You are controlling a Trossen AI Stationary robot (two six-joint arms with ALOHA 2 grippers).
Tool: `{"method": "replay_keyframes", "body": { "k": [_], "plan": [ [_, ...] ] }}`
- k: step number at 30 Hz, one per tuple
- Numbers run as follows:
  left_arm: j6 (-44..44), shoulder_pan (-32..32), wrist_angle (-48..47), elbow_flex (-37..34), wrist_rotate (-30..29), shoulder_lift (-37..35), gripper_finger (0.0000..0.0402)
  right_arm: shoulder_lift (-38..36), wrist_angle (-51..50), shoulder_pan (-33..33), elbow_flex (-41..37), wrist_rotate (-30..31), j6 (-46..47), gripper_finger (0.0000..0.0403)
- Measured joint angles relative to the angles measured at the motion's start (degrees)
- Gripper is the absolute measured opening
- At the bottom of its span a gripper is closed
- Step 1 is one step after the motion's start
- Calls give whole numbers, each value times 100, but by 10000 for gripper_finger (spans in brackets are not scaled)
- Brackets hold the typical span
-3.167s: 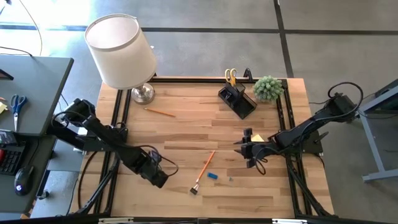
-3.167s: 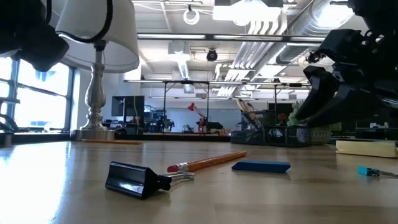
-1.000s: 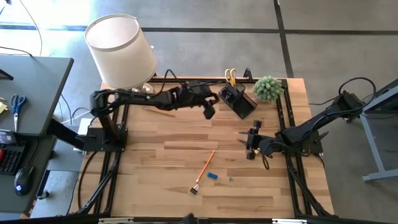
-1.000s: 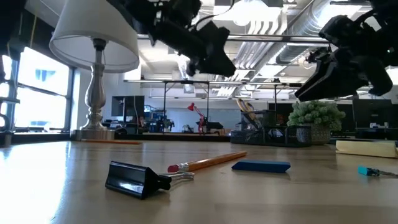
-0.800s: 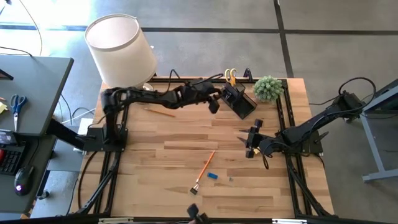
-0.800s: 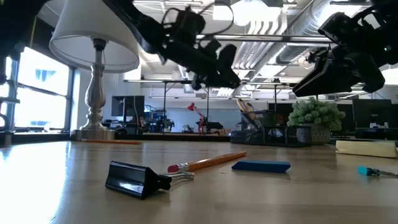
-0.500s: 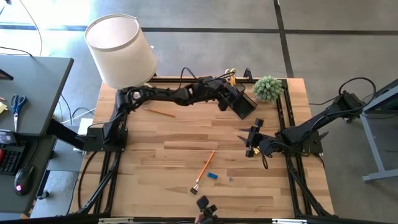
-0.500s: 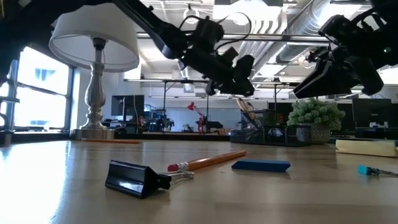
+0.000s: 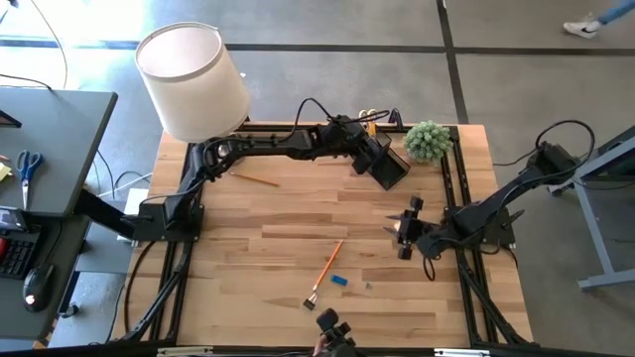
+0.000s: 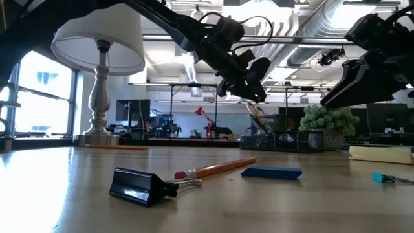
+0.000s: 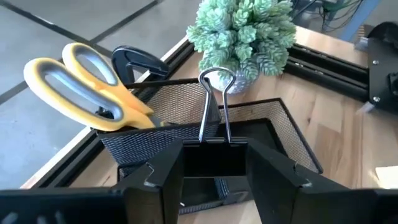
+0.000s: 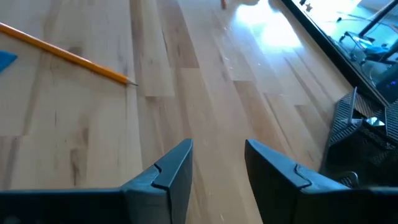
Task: Pick and place office supplies into organizer
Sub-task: Put the right black binder clip into the desk organizer, then put the blue binder clip into the desk organizer
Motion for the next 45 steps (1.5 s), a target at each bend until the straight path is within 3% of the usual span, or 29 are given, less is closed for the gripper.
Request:
{"method": "replay_keyframes", "body": {
  "k": [11, 21, 26, 31, 36, 39, 45],
  "plan": [
    [-147, 54, -25, 0, -119, 0, 149, 0, 336, 136, 0, 270, -328, 139],
    [-278, 108, -43, 0, -300, 0, 266, 0, 627, 134, 0, 312, -831, 139],
    [-275, 64, -105, 0, 32, -7, 290, 0, 328, 134, 0, 308, -584, 139],
    [-163, -148, -752, -2, 414, -335, 268, 0, -112, 136, 0, 295, -85, 139],
    [32, -587, -2052, 2, 299, -700, 225, 2, -290, 136, -5, 38, 337, 139],
    [24, -929, -2822, 3, 107, -886, 197, 2, -3, 136, -119, -491, 366, 139],
    [-30, -1742, -3811, 0, -18, -933, 144, 4, 1660, 136, -636, -2262, 15, 139]
  ]
}}
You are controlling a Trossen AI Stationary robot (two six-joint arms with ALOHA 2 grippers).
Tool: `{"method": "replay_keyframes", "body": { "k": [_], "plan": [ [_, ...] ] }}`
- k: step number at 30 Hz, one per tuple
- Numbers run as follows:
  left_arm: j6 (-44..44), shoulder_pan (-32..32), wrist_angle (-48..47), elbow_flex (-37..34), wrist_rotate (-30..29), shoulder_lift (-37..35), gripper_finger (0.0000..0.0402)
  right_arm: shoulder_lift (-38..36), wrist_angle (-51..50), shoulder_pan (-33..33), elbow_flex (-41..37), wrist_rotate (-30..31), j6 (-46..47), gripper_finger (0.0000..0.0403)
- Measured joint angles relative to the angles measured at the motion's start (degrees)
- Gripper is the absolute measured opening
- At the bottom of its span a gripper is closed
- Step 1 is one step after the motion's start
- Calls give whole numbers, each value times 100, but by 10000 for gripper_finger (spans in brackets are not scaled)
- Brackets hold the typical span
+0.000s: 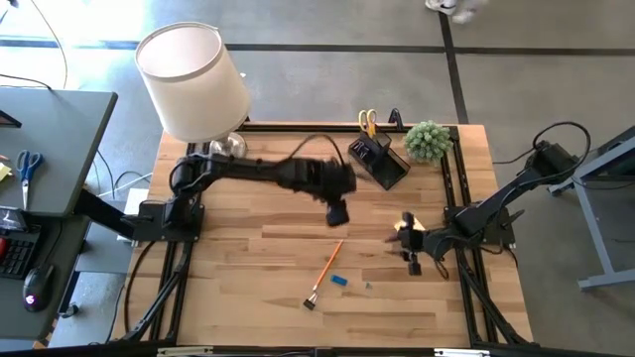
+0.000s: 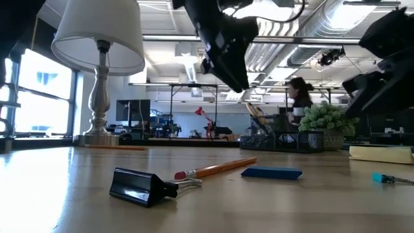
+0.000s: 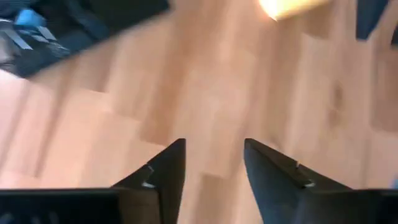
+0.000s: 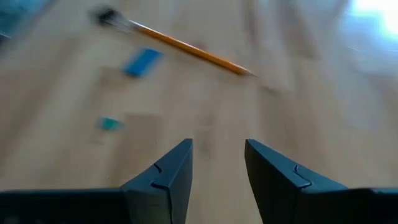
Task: Pick and place office supplies into organizer
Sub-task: Put the blue binder clip into the desk organizer
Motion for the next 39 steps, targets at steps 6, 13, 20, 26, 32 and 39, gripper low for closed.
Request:
{"method": "replay_keyframes", "body": {
  "k": [6, 13, 20, 26, 32, 39],
  "plan": [
    [-236, -854, -525, 0, -723, -4, 95, 29, 546, 214, -151, -240, -9, 139],
    [-627, -1544, -898, -10, -997, -4, 47, 627, 652, 818, 164, 496, -215, 139],
    [-1313, -2138, -832, -750, -1414, -364, 9, 1801, 647, 1040, 685, 577, 122, 139],
    [-1473, -2491, 510, -1955, -1635, -1100, 6, 2714, 659, 1130, 1331, 337, 263, 139],
    [-1428, -2586, 2348, -3346, -1497, -1718, 7, 3418, 433, 1140, 2078, 348, 377, 139],
    [-1368, -2614, 4471, -4615, -1172, -2032, 3, 3906, -546, 1016, 2590, 710, 1617, 139]
  ]
}}
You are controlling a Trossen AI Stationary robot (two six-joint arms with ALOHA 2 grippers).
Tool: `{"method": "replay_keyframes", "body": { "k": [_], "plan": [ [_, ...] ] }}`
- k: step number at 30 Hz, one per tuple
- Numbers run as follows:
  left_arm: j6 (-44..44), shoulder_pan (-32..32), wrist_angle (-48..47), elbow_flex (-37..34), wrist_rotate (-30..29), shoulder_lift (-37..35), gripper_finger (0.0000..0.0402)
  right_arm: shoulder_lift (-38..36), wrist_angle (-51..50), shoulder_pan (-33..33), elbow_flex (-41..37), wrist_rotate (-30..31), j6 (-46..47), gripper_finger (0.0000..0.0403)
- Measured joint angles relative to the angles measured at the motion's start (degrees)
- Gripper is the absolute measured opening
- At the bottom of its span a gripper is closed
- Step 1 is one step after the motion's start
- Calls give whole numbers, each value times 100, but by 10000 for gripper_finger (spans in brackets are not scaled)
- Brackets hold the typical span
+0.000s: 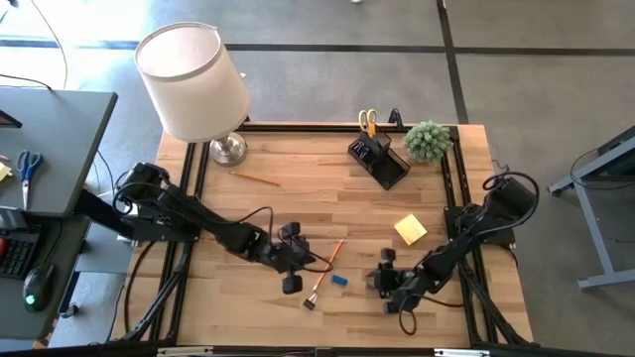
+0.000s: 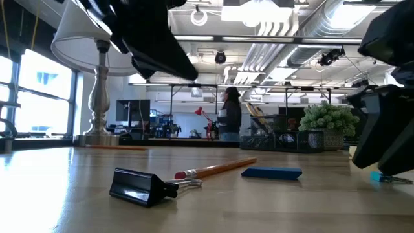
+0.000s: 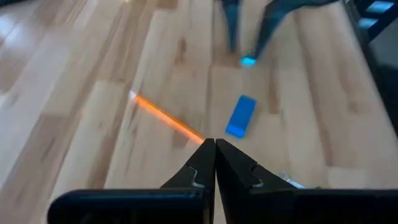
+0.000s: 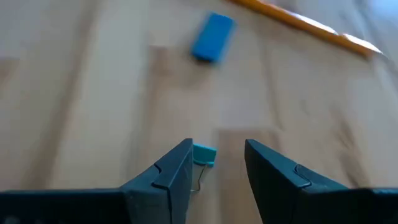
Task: Pick and place office supplies into organizer
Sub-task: Put the blue binder clip into the desk organizer
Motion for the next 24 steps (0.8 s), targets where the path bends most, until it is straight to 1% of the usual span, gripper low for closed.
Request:
{"method": "replay_keyframes", "body": {
  "k": [1, 3, 7, 12, 20, 24],
  "plan": [
    [21, 0, 311, -101, 67, -4, 4, 10, -82, 0, 17, -4, 198, 139],
    [27, 0, 611, -224, 77, -14, 7, 39, -139, 22, 38, -51, 412, 139],
    [31, 0, 819, -242, 77, -14, 10, 50, -19, 134, 52, -53, 458, 139],
    [44, 0, 1119, -240, 79, -14, 10, 74, -110, 223, 48, 93, 562, 139],
    [-87, -13, 1143, -240, 77, -14, 12, 92, -492, 238, 65, 144, 738, 139],
    [-112, -13, 1142, -240, 76, -12, 12, 90, -519, 238, 65, 162, 707, 139]
  ]
}}
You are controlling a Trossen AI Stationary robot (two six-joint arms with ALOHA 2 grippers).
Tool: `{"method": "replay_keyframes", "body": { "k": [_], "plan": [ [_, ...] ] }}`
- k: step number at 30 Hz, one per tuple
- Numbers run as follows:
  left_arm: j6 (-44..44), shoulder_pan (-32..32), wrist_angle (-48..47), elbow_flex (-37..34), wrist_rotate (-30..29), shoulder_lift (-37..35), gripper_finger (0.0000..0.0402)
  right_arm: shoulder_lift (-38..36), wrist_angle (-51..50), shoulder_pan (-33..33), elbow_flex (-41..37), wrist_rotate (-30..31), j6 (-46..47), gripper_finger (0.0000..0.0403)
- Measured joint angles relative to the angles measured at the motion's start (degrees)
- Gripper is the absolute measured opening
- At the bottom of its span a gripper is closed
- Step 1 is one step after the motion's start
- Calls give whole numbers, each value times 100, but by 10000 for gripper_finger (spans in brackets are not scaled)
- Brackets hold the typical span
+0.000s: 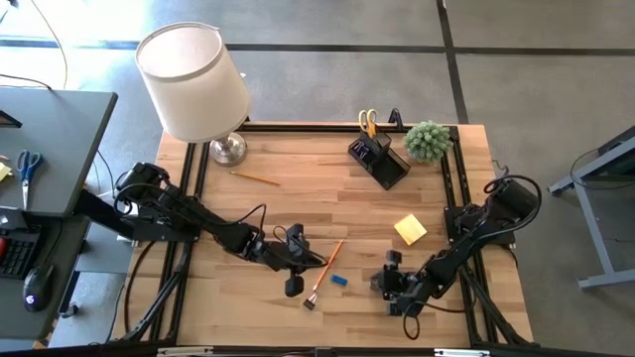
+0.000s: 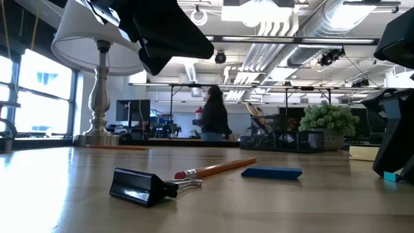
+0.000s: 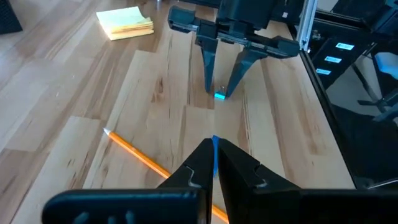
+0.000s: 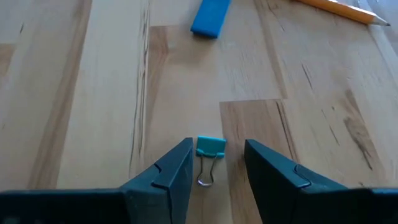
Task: Pick and place office supplies into organizer
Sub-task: Put the blue binder clip into the desk organizer
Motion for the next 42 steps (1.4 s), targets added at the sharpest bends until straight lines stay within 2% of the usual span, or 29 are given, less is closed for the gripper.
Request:
{"method": "replay_keyframes", "body": {
  "k": [12, 35, 42],
  "plan": [
    [-19, 0, -2, 0, -3, 4, 14, 7, 311, -4, -24, -171, -250, 97],
    [3, 13, -9, 0, -17, 7, 15, 24, 673, -21, -33, -40, -500, 93],
    [5, 13, -58, 0, -17, 9, 14, 7, 435, -19, -20, -176, -164, 67]
  ]
}}
